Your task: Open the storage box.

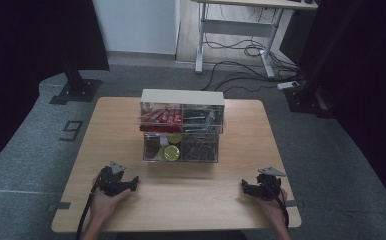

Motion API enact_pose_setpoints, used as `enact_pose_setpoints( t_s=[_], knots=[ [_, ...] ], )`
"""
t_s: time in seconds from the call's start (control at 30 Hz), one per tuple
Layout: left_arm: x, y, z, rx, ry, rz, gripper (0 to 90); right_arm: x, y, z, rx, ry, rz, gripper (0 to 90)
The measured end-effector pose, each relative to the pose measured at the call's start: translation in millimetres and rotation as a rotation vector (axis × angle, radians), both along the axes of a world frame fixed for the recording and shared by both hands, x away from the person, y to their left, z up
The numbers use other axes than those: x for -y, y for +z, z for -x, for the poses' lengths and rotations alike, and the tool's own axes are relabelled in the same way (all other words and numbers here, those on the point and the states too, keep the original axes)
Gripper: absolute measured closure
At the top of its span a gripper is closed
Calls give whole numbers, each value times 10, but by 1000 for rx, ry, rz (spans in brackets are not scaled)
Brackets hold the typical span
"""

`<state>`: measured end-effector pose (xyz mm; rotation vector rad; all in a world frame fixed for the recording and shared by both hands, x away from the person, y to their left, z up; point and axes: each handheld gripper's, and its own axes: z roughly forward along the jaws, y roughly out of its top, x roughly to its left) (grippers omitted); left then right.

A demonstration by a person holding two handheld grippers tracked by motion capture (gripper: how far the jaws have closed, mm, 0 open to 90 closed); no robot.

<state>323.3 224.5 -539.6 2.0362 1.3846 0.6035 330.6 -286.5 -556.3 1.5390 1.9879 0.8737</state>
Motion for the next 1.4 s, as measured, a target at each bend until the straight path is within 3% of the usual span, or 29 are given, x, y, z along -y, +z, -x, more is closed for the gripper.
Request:
enact_pose_setpoints(
  t_s=[0.17, 0.33, 0.63, 0.77, 0.8, 0.83, 0.93, 1.1, 1.4],
  knots=[
    [-52, 47, 58, 39, 9, 21, 214, 4, 2, 1, 5, -5, -1, 90],
    [-108, 77, 93, 52, 32, 36, 264, 4, 5, 8, 12, -5, -4, 127],
    [-229, 185, 206, 96, 58, 100, 444, 5, 6, 1, 17, 4, -3, 142],
    [-244, 328, 296, 168, 87, 116, 611, 4, 7, -4, 17, 6, -4, 144],
    [-244, 328, 296, 168, 87, 116, 643, 4, 7, -4, 17, 6, -4, 145],
    [-247, 369, 321, 184, 85, 121, 643, 4, 7, -4, 17, 6, -4, 145],
    [-270, 514, 407, 240, 80, 147, 770, 4, 7, -4, 17, 7, -4, 147],
    [-304, 606, 453, 252, 79, 184, 892, 4, 7, -4, 18, 5, -4, 150],
    [-302, 711, 425, 221, 7, 267, 900, 6, 7, -6, 19, 4, -5, 156]
  ],
)
